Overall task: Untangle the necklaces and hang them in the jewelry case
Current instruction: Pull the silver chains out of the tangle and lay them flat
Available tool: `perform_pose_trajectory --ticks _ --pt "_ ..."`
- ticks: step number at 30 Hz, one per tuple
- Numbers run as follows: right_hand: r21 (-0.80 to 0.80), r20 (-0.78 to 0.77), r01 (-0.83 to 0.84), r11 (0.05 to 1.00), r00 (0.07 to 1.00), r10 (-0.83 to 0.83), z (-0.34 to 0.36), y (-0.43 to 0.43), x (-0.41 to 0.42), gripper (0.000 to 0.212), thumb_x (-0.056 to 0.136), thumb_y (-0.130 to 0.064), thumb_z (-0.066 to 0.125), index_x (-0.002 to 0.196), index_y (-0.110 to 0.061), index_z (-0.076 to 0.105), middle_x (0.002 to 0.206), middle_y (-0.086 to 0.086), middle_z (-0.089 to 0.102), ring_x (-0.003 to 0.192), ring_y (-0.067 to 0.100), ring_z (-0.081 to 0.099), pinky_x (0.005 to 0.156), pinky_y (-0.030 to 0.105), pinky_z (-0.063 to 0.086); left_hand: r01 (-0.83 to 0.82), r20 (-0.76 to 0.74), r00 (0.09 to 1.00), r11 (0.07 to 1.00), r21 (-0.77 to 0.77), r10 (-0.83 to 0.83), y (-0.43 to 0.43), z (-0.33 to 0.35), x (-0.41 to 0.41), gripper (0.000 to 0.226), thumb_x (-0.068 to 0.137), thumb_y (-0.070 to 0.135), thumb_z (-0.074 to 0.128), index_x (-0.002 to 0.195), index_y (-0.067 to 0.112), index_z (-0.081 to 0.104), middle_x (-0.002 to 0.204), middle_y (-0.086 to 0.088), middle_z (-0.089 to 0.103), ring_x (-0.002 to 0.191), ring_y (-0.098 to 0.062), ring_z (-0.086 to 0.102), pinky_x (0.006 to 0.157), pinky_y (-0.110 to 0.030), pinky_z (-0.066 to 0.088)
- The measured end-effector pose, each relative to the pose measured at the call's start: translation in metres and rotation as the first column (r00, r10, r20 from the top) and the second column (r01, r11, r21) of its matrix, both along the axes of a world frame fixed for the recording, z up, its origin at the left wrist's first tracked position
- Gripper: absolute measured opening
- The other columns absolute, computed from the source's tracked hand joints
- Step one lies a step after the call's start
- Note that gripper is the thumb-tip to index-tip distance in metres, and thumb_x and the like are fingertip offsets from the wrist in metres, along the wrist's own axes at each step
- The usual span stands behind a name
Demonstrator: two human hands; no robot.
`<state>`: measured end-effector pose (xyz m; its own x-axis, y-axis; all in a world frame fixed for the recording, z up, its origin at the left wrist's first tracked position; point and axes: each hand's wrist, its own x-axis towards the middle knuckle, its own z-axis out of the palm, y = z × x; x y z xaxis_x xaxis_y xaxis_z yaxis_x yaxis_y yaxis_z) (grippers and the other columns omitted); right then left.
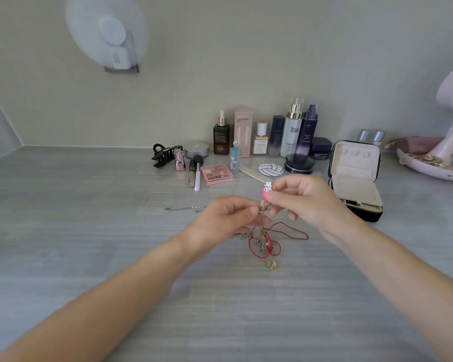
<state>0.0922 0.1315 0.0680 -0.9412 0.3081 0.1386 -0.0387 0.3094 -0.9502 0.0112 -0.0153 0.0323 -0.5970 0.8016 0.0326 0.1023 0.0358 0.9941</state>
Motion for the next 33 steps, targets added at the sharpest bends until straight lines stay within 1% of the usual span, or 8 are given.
perform_pose_trajectory --ticks 4,9,14,18,22,26,28,33 --pt "0.016 -0.068 0.009 1.0 0.998 -0.008 0.011 -0.003 -0.005 0.011 0.082 -0.011 0.064 0.073 -0.016 0.061 0.069 0.005 0.069 0.057 0.007 0.066 0.044 0.017 0.04 -0.059 0.082 0.995 0.995 0.077 0.053 -0.002 0.009 0.0 0.01 0.088 0.011 0.055 0.082 0.015 0.062 0.067 0.005 0.072 0.065 -0.007 0.068 0.068 -0.02 0.054" --pt "-0.025 -0.084 0.018 1.0 0.996 -0.021 0.017 -0.008 -0.009 0.009 0.086 -0.014 0.059 0.077 -0.016 0.059 0.061 -0.002 0.067 0.055 0.009 0.065 0.045 0.018 0.042 -0.059 0.089 0.995 0.993 0.102 0.05 -0.005 0.014 0.0 0.011 0.087 0.012 0.056 0.078 0.014 0.062 0.062 0.004 0.069 0.059 -0.01 0.065 0.073 -0.028 0.051" --pt "-0.094 -0.135 0.016 0.995 0.99 -0.029 0.031 -0.011 -0.014 0.016 0.09 -0.018 0.054 0.075 -0.02 0.056 0.067 0.001 0.063 0.054 0.009 0.063 0.048 0.018 0.044 -0.061 0.047 0.997 0.991 0.121 0.056 -0.005 0.018 -0.004 0.011 0.085 0.011 0.057 0.075 0.012 0.062 0.056 0.006 0.062 0.051 -0.008 0.054 0.057 -0.019 0.049" --pt "-0.158 -0.156 0.014 0.987 0.987 -0.039 0.04 -0.009 -0.021 0.018 0.092 -0.017 0.052 0.074 -0.018 0.055 0.064 0.0 0.059 0.053 0.012 0.061 0.05 0.02 0.046 -0.057 0.078 0.996 0.987 0.149 0.046 -0.007 0.023 -0.008 0.021 0.09 0.012 0.05 0.071 0.015 0.057 0.055 0.004 0.061 0.049 -0.009 0.048 0.054 -0.018 0.042" --pt "-0.454 -0.182 -0.037 0.89 0.982 -0.052 0.051 -0.004 -0.03 0.023 0.093 -0.014 0.047 0.07 -0.017 0.051 0.051 -0.004 0.058 0.049 0.012 0.059 0.047 0.02 0.047 -0.062 0.129 0.991 0.979 0.196 0.037 -0.011 0.026 -0.016 0.02 0.09 0.014 0.049 0.071 0.015 0.055 0.046 0.005 0.053 0.048 -0.01 0.048 0.057 -0.019 0.044" --pt "-0.631 -0.217 -0.059 0.773 0.971 -0.103 0.062 0.006 -0.035 0.024 0.093 -0.017 0.047 0.069 -0.019 0.049 0.05 -0.006 0.058 0.047 0.009 0.057 0.048 0.016 0.044 -0.058 0.144 0.989 0.978 0.201 0.029 -0.013 0.023 -0.025 0.018 0.088 0.015 0.051 0.071 0.016 0.056 0.05 0.005 0.056 0.045 -0.008 0.048 0.054 -0.019 0.046" --pt "-0.684 -0.247 -0.083 0.724 0.961 -0.123 0.067 0.012 -0.036 0.023 0.092 -0.019 0.047 0.07 -0.018 0.05 0.05 -0.006 0.058 0.046 0.008 0.057 0.048 0.016 0.045 -0.059 0.165 0.986 0.975 0.213 0.024 -0.013 0.021 -0.029 0.021 0.088 0.017 0.051 0.069 0.018 0.058 0.051 0.006 0.055 0.044 -0.007 0.046 0.055 -0.021 0.045" --pt "-0.713 -0.256 -0.041 0.7 0.945 -0.206 0.066 0.025 -0.035 0.023 0.092 -0.018 0.047 0.069 -0.017 0.05 0.049 -0.006 0.056 0.049 0.007 0.056 0.051 0.018 0.047 -0.081 0.198 0.98 0.969 0.235 0.034 -0.021 0.024 -0.043 0.022 0.076 0.026 0.057 0.056 0.02 0.065 0.053 0.007 0.053 0.043 -0.006 0.04 0.051 -0.02 0.043"
